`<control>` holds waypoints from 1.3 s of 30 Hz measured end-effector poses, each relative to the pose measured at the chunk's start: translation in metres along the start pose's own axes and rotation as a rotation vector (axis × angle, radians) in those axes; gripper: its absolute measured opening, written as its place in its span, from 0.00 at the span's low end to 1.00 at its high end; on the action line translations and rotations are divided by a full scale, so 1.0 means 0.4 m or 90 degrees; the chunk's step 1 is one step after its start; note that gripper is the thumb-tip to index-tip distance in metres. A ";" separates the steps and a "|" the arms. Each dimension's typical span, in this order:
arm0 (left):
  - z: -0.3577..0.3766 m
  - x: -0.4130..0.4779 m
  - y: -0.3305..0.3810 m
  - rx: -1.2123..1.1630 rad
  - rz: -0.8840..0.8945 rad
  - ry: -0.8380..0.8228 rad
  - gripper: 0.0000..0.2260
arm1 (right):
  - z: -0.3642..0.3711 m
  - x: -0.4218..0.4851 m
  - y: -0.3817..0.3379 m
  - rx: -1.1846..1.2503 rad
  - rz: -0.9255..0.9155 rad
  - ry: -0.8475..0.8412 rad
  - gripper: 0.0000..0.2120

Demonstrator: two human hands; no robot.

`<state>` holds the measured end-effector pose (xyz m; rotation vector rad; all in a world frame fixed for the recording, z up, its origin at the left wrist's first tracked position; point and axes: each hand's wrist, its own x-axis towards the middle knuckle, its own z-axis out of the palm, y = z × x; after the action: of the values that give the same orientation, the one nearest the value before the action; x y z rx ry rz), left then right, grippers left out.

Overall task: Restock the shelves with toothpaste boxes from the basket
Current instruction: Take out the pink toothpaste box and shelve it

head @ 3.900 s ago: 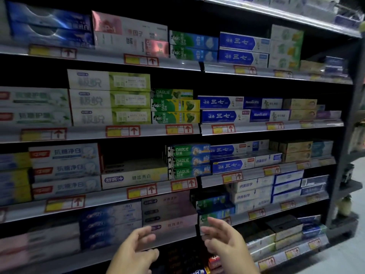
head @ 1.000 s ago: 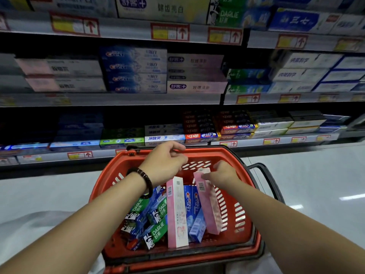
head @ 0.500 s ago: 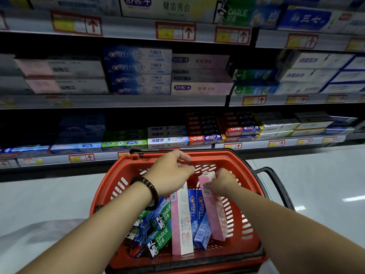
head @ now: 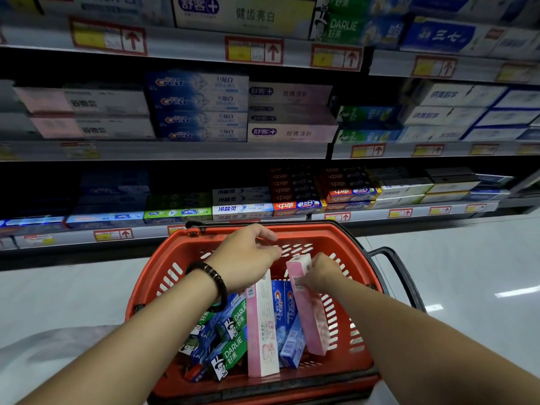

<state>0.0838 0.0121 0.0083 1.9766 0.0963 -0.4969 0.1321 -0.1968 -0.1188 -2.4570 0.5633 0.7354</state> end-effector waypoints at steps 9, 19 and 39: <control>-0.013 -0.002 -0.009 0.046 0.018 0.002 0.07 | -0.009 -0.008 0.018 0.007 -0.029 -0.023 0.29; -0.014 -0.006 -0.006 0.067 0.009 0.001 0.07 | -0.056 -0.020 0.028 0.107 -0.128 -0.015 0.22; -0.007 -0.023 0.013 0.007 -0.031 -0.025 0.23 | -0.207 -0.218 -0.036 0.473 -0.345 -0.121 0.16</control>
<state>0.0779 0.0135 0.0173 1.9781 0.1177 -0.5692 0.1044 -0.2124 -0.0022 -1.6987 0.0500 0.4187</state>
